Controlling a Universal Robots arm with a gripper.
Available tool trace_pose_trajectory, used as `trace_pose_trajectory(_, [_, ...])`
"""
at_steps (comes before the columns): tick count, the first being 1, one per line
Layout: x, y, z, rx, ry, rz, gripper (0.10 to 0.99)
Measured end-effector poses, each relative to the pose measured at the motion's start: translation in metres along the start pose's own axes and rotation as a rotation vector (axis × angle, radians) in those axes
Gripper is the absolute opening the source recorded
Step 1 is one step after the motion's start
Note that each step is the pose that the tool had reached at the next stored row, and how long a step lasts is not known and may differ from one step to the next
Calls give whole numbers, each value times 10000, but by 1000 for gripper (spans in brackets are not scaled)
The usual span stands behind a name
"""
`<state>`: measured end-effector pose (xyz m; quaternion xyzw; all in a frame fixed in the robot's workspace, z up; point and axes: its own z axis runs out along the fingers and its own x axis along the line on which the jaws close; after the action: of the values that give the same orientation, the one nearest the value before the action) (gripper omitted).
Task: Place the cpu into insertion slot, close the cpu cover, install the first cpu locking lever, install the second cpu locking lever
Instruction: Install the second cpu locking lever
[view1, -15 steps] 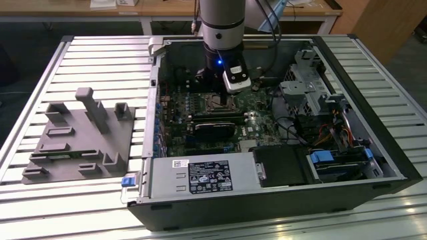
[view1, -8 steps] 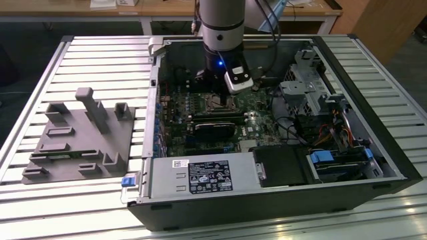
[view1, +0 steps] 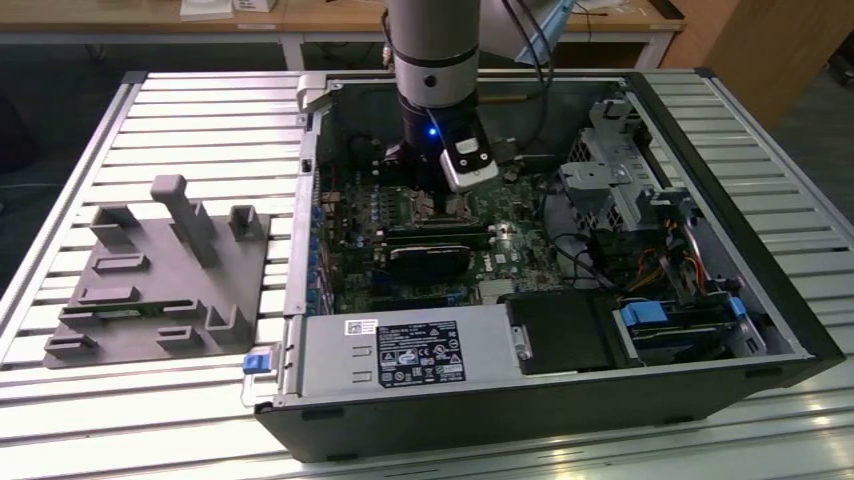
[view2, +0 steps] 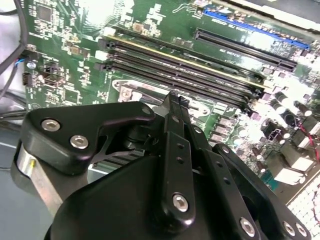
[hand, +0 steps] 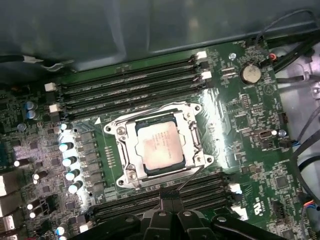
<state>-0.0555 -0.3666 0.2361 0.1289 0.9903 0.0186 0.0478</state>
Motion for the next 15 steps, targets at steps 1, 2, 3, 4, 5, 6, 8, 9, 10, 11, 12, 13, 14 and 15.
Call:
trace_pose_trajectory(1, [16, -9, 6, -1, 1, -1, 106])
trace_pose_trajectory(2, [25, -16, 10, -2, 1, -2, 106])
trace_pose_trajectory(3, [37, -26, 16, -12, 4, -2, 106])
trace_pose_trajectory(4, [45, -36, 22, -35, 9, -2, 106])
trace_pose_trajectory(5, [52, -45, 27, -52, 14, -2, 106])
trace_pose_trajectory(6, [57, -53, 30, -62, 17, -3, 106])
trace_pose_trajectory(8, [68, -71, 39, -89, 24, -2, 106])
trace_pose_trajectory(9, [73, -78, 43, -98, 26, -1, 106])
trace_pose_trajectory(10, [75, -83, 46, -106, 29, -1, 106])
trace_pose_trajectory(11, [76, -89, 50, -122, 33, 0, 106])
trace_pose_trajectory(12, [78, -97, 54, -155, 43, 4, 106])
trace_pose_trajectory(13, [78, -104, 58, -216, 58, 10, 106])
trace_pose_trajectory(14, [77, -114, 64, -297, 79, 19, 106])
trace_pose_trajectory(15, [76, -124, 71, -368, 97, 26, 106])
